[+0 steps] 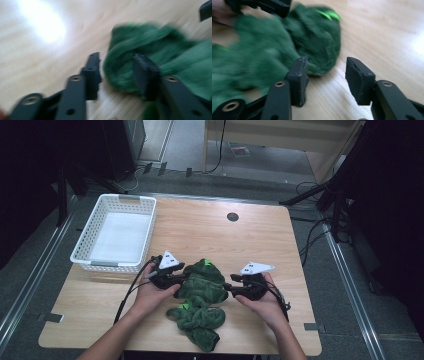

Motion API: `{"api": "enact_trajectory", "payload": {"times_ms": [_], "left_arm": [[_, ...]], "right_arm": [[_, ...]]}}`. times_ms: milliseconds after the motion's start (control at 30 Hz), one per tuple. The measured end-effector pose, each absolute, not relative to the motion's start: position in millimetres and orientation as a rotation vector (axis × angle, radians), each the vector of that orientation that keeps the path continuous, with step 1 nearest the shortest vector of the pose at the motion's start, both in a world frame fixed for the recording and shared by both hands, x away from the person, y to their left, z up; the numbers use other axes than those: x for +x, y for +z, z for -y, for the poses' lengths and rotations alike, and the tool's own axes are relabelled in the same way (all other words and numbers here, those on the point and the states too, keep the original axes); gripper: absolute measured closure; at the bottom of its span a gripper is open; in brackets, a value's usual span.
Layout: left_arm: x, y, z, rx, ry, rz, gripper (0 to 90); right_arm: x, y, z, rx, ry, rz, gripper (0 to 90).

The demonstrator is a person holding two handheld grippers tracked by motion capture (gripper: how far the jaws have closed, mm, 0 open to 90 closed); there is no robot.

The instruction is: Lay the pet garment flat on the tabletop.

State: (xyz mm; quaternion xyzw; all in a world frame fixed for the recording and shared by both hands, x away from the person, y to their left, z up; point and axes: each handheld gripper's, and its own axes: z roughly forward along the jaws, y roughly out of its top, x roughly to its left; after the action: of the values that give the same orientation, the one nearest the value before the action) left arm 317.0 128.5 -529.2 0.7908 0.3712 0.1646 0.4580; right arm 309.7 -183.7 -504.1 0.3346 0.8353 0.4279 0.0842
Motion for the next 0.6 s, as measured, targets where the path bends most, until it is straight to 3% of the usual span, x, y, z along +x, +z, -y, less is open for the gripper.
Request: {"api": "enact_trajectory", "payload": {"times_ms": [100,167,333,400,600], "left_arm": [[318.9,-519.8,-137.8,1.860,0.365,-0.891,51.5],[323.7,-515.9,-136.8,1.812,0.345,-0.907,51.0],[351.7,-524.5,-119.1,1.807,0.292,-1.160,54.1],[356.9,-530.4,-115.6,1.805,0.269,-1.234,54.8],[350.4,-540.3,-103.2,1.995,0.310,-1.186,50.9]], "right_arm": [[313.8,-490.8,186.3,1.020,1.334,-2.434,53.2],[332.7,-484.0,176.1,1.126,1.389,-2.329,59.4],[361.4,-500.4,144.1,1.301,1.293,-2.294,59.5],[366.9,-515.8,125.9,1.307,1.203,-2.344,55.7],[358.0,-528.8,122.6,1.281,1.089,-2.397,56.2]]}}
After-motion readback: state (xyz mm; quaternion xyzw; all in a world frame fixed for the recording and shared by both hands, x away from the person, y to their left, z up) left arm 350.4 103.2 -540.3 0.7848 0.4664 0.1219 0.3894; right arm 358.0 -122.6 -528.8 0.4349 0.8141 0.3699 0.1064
